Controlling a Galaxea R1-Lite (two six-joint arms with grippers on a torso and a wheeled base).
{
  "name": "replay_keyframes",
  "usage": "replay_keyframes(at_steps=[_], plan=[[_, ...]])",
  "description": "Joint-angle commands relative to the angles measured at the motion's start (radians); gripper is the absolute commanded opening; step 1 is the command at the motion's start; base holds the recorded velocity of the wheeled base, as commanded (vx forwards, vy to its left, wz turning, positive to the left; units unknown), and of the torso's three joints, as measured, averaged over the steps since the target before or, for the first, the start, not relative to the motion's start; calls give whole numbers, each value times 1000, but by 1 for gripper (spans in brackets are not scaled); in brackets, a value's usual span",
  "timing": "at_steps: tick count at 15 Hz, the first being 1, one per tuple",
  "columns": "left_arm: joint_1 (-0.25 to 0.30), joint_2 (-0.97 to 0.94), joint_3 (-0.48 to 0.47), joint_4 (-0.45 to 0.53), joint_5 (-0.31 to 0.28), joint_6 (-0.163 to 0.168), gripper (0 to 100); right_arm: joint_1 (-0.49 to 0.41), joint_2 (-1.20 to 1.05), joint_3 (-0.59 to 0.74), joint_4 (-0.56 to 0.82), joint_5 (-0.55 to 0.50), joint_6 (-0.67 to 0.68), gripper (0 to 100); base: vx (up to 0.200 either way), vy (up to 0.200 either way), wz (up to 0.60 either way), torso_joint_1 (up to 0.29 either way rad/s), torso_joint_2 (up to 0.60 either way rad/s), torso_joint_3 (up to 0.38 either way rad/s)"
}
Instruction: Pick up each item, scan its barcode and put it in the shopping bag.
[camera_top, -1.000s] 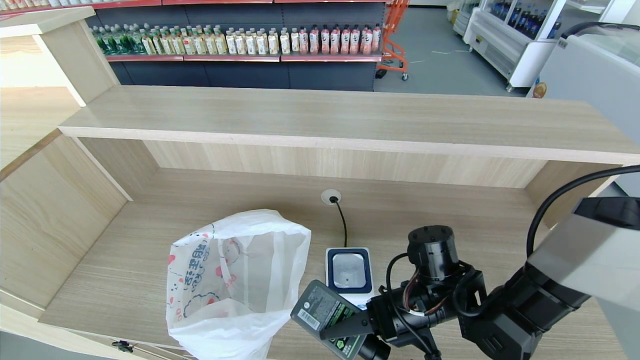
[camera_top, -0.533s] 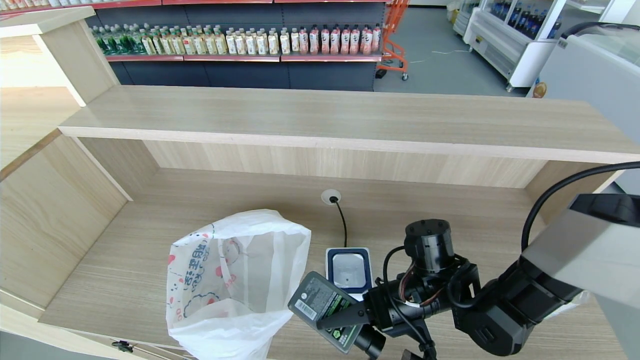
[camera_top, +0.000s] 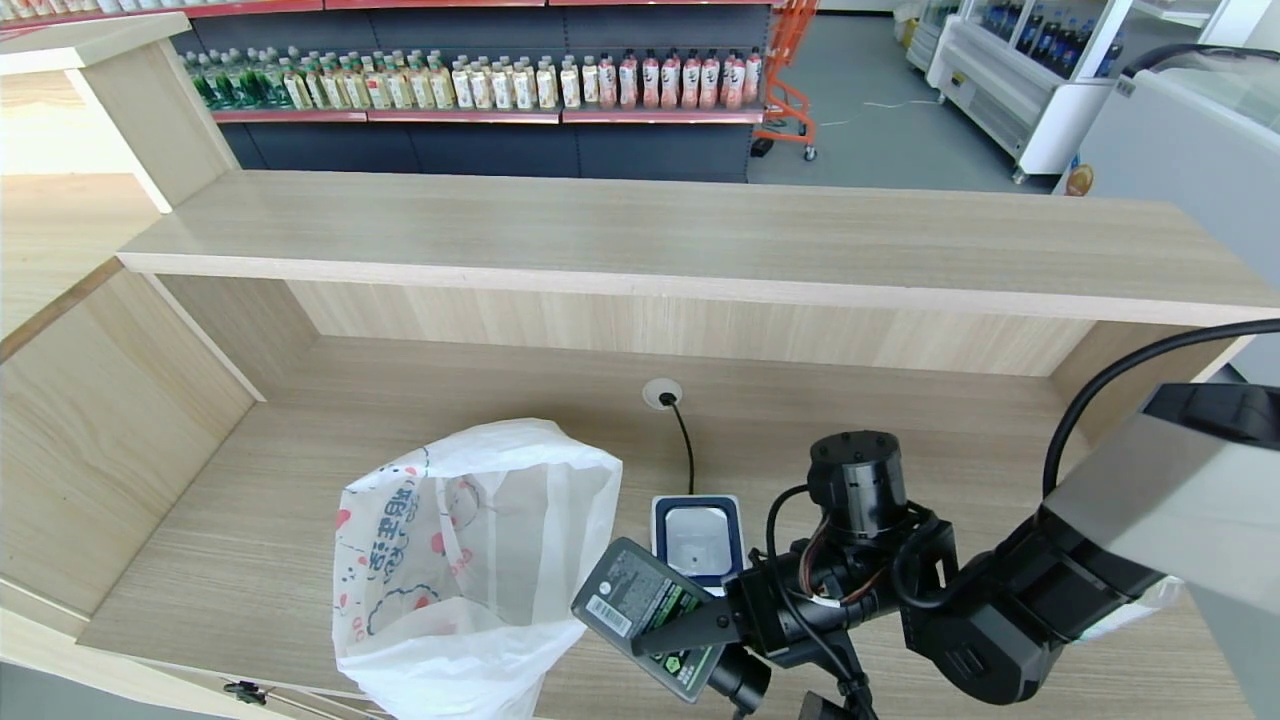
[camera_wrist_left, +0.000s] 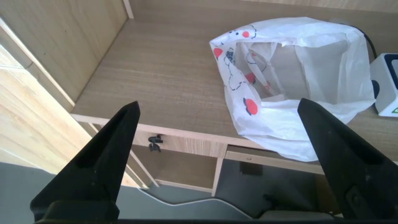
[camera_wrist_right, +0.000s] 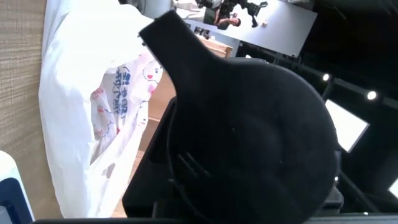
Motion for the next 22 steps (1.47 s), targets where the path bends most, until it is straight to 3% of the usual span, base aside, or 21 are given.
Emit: replay_keyframes(at_steps=[1, 6, 8, 10, 13, 14, 15, 17, 19, 22], plan=[[0, 0, 0, 0, 0, 0, 100, -4, -2, -11, 1, 9, 0, 0, 0, 0, 0, 0, 0, 0], [0, 0, 0, 0, 0, 0, 100, -5, -8, -12, 7, 6, -2, 0, 0, 0, 0, 0, 0, 0], [0, 0, 0, 0, -1, 0, 100, -21, -57, -12, 9, -2, 144, 0, 0, 0, 0, 0, 0, 0], [0, 0, 0, 0, -1, 0, 100, -9, -120, -8, 1, -40, 422, 0, 0, 0, 0, 0, 0, 0], [0, 0, 0, 0, 0, 0, 100, 27, -361, 112, -36, -396, 788, 0, 0, 0, 0, 0, 0, 0], [0, 0, 0, 0, -1, 0, 100, 28, -474, 207, -62, -550, 908, 0, 0, 0, 0, 0, 0, 0], [0, 0, 0, 0, 0, 0, 100, 30, -562, 267, 0, -574, 1097, 0, 0, 0, 0, 0, 0, 0], [0, 0, 0, 0, 0, 2, 100, 13, -694, 230, 217, -579, 1347, 0, 0, 0, 0, 0, 0, 0], [0, 0, 0, 0, 0, 0, 100, -82, -807, 259, 337, -623, 1640, 0, 0, 0, 0, 0, 0, 0], [0, 0, 0, 0, 0, 2, 100, -216, -887, 322, 421, -804, 2259, 0, 0, 0, 0, 0, 0, 0]])
